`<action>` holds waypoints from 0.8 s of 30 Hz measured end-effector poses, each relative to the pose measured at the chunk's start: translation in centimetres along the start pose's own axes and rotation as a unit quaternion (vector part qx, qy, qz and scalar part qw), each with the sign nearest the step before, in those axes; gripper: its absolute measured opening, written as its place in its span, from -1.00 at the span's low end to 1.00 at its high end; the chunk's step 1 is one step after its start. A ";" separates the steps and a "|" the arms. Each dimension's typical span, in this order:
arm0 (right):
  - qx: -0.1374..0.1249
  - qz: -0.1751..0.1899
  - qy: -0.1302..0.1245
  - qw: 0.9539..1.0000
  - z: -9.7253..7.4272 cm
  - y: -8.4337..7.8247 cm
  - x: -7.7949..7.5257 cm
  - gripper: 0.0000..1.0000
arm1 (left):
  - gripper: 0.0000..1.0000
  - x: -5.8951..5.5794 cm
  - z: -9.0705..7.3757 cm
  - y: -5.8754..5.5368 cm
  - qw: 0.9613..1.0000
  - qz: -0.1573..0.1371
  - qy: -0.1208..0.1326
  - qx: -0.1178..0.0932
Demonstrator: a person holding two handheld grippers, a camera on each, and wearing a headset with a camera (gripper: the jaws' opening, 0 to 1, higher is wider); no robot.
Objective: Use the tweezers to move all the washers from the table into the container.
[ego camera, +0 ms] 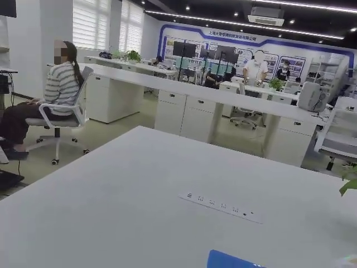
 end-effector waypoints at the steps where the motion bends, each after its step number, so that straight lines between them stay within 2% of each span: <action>1: 0.001 0.000 0.001 1.000 0.1 0.0 0.0 -0.97 | 0.75 0.0 0.0 0.0 1.000 0.000 0.000 0.000; 12: 0.010 -0.005 0.006 1.000 1.6 -0.2 -0.5 -0.97 | 0.75 0.2 0.2 -0.3 1.000 -0.005 0.005 0.009; 15: 0.011 0.001 0.008 1.000 2.1 -0.2 -0.9 -0.97 | 0.75 0.4 0.3 -0.5 1.000 -0.009 0.009 0.021; 24: 0.019 0.009 0.015 1.000 3.7 -0.5 -1.2 -0.97 | 0.75 0.4 0.6 -0.8 0.999 -0.013 0.008 0.033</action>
Point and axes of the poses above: the centre of the closed fingertips' face, and the gripper's own axes: z roughly forward along the fingers, x roughly to its left, y roughly out of its top, the point moved 7 cm from there along -z, roughly backward along the fingers, and after that the axes turned 8 degrees about -y, right-handed, at the moved point
